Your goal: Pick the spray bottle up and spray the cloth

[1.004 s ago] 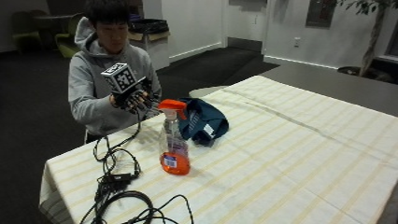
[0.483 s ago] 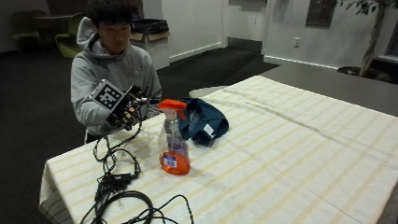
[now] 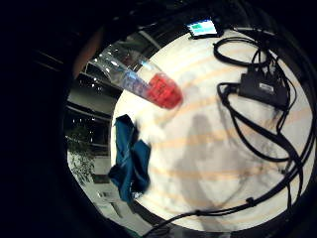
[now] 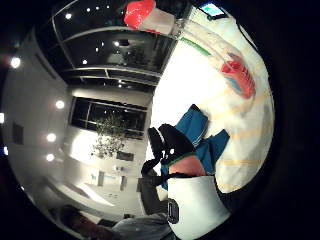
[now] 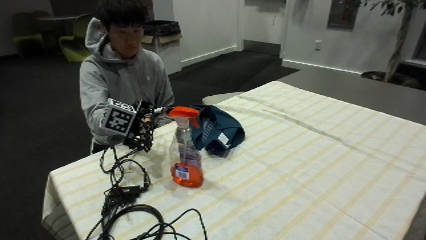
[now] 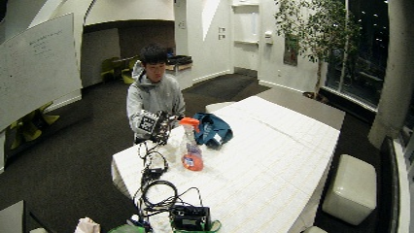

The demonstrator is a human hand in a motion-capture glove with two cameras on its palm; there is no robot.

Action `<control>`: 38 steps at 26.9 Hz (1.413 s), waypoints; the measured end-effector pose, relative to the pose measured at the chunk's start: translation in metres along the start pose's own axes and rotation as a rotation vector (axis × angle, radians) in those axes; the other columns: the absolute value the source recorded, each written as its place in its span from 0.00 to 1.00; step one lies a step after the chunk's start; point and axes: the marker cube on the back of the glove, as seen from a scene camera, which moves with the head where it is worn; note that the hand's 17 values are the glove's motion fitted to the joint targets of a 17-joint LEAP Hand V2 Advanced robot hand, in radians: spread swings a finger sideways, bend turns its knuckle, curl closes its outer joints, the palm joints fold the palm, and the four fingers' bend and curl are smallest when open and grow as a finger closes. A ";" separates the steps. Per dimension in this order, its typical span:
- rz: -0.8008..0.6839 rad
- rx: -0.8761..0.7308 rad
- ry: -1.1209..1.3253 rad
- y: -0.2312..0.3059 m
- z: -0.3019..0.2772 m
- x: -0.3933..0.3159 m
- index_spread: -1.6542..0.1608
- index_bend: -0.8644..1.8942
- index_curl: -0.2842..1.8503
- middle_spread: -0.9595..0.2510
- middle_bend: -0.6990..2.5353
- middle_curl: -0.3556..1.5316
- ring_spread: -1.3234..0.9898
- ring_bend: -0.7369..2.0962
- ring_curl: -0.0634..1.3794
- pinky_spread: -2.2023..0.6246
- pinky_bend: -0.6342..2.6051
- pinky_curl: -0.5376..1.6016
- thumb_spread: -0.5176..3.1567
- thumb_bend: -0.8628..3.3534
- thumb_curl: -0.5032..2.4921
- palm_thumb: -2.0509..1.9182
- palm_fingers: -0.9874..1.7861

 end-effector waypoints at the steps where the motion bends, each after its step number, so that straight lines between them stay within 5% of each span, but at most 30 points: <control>1: 0.009 0.000 -0.017 -0.003 0.001 0.000 0.78 0.34 0.20 0.85 0.29 0.35 0.62 0.37 0.22 0.87 0.40 0.42 0.41 0.20 0.26 0.66 0.38; 28: 0.138 0.070 -0.254 -0.098 0.049 -0.003 0.78 0.35 0.19 0.88 0.29 0.36 0.62 0.39 0.23 0.87 0.41 0.42 0.39 0.20 0.27 0.67 0.35; 38: 0.138 0.108 -0.213 -0.123 0.049 -0.005 0.79 0.38 0.21 0.83 0.33 0.38 0.59 0.44 0.24 0.86 0.35 0.39 0.38 0.20 0.28 0.68 0.50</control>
